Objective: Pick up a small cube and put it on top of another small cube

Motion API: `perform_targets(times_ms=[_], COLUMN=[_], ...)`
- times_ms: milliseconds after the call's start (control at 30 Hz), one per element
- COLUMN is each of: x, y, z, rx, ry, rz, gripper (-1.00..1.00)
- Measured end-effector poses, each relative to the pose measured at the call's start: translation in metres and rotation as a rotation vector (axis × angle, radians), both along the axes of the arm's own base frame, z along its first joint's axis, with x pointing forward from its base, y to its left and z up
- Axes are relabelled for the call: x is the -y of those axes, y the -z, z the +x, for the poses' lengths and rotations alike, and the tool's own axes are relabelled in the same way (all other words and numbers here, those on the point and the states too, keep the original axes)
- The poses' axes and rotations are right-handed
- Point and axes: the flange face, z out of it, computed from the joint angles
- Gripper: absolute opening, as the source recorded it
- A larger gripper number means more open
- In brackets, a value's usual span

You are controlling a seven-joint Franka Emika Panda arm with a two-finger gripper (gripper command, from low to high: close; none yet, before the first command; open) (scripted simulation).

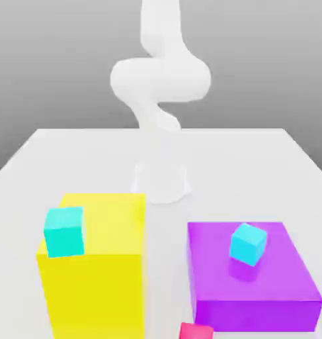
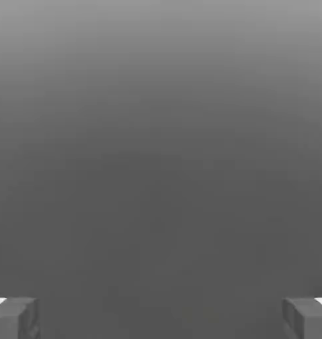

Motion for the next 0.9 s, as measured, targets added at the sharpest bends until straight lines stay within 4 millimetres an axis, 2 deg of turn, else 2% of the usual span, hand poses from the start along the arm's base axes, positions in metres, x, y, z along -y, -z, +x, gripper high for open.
perform_targets(times_ms=[100,233,367,467,533,667,800,900], x=[-0.028,-0.069,-0.112,-0.146,-0.168,-0.222,-0.256,-0.283], y=[0.038,0.092,0.151,0.199,0.233,0.302,0.372,0.426], z=[0.036,0.074,0.101,0.114,0.118,0.114,0.105,0.088], rx=[-0.074,-0.165,-0.253,-0.316,-0.357,-0.434,-0.514,-0.57], ry=[-0.099,-0.234,-0.376,-0.487,-0.564,-0.739,-0.885,-1.006], rz=[-0.063,-0.139,-0.21,-0.26,-0.291,-0.353,-0.399,-0.43], gripper=[0.0,0.0,0.0,0.0,0.0,0.0,0.0,0.0])
